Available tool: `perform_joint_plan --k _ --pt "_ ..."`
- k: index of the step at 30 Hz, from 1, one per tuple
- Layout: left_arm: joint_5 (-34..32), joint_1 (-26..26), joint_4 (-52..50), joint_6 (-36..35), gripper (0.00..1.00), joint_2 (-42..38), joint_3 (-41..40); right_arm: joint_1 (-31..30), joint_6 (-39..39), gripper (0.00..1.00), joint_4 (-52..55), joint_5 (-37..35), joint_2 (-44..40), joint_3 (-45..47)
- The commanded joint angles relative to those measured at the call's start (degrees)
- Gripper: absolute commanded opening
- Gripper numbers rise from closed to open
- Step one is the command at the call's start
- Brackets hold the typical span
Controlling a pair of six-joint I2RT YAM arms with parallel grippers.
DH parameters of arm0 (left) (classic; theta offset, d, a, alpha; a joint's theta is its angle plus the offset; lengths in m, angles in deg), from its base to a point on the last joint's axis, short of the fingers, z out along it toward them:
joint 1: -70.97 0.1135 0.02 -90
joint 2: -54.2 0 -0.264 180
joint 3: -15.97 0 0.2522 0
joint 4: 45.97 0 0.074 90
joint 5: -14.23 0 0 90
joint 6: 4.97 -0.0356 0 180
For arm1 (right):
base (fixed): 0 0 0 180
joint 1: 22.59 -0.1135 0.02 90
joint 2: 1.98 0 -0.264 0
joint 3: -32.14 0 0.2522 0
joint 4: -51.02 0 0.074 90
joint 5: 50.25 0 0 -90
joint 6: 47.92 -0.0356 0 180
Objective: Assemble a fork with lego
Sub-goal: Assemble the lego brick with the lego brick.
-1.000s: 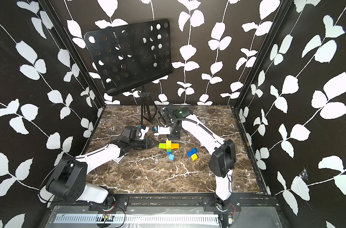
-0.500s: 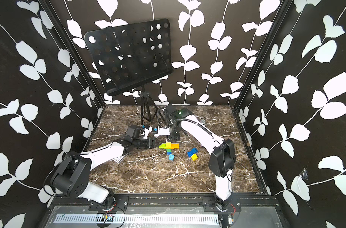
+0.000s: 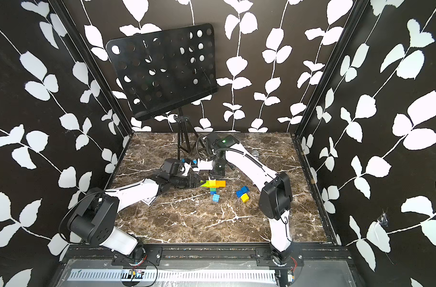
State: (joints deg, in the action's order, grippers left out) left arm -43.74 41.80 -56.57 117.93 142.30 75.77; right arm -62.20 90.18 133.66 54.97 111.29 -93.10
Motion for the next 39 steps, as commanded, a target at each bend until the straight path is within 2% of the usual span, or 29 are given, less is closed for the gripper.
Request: perform_joint_plan --k 1,12,18,26,39 --pt "-0.34 -0.47 1.59 0.05 0.73 0.23 1.97 0.24 -1.05 0.28 5.59 1.36 2.21 -1.46" --pt "-1.43 -1.25 0.9 -0.56 0.72 1.14 1.75 0.58 -0.52 0.27 5.62 1.31 0.27 0.56" --pt "-1.53 -1.25 0.32 -0.91 0.71 2.03 1.85 1.03 -1.59 0.28 1.32 -2.12 -0.93 2.53" --pt "-1.53 -1.33 0.16 -1.01 0.7 2.59 2.12 1.63 -1.16 0.28 0.81 2.05 -3.59 2.73" --pt "-0.3 -1.59 1.64 -0.39 0.71 3.31 2.83 1.3 -1.6 0.28 2.97 4.71 -2.39 1.11"
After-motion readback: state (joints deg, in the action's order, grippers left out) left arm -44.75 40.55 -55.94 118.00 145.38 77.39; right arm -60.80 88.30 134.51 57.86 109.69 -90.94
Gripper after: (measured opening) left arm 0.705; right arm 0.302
